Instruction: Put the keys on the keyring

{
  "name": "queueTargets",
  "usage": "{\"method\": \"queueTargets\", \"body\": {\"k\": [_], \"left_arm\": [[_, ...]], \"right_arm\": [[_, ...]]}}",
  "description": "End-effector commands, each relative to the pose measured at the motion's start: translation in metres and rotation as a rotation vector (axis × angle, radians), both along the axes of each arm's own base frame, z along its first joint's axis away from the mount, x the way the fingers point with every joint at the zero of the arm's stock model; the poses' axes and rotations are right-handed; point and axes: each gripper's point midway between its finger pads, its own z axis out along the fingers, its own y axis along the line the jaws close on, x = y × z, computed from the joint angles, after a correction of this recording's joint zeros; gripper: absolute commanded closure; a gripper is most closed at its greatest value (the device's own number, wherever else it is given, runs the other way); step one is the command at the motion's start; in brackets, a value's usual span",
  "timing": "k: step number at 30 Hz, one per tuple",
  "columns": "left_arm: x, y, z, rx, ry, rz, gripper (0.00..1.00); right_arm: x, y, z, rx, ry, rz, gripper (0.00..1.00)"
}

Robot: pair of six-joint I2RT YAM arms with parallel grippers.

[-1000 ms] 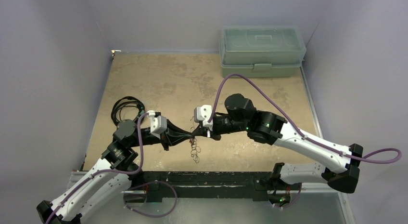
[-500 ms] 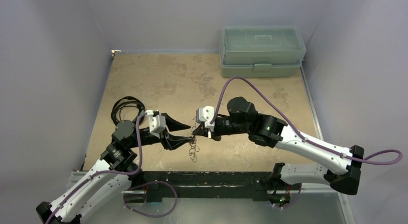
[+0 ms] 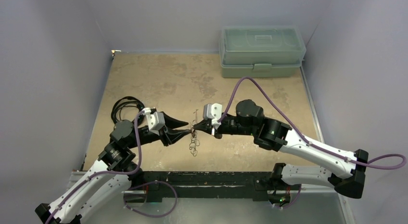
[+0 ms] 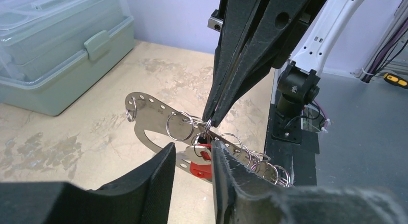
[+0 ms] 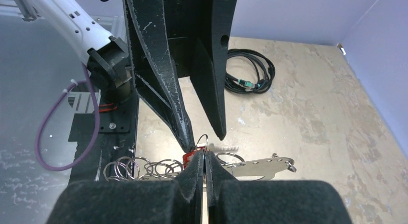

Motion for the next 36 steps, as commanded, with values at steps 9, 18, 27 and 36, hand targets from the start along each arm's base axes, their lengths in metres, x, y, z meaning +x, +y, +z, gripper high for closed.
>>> {"method": "queueTargets", "body": {"k": [9,18,27,36], "left_arm": [[0.0,0.001,0.018,-0.017,-0.05,0.005,0.94],[-0.002,0.003,0.02,-0.022,-0.059,0.004,1.0],[0.0,0.003,0.018,-0.018,-0.059,0.008,1.0],[-0.005,0.001,0.021,-0.026,-0.065,-0.014,0.96]], "right_arm": [[0.0,0.003,0.025,0.088,-0.029,-0.006,1.0],[-0.001,0.001,0.033,0.122,-0.037,-0.008,1.0],[0.0,-0.004,0.038,0.143,-0.046,-0.024,1.0],[-0.001,-0.001,0.035,0.138,-0.039,-0.015,1.0]]}}
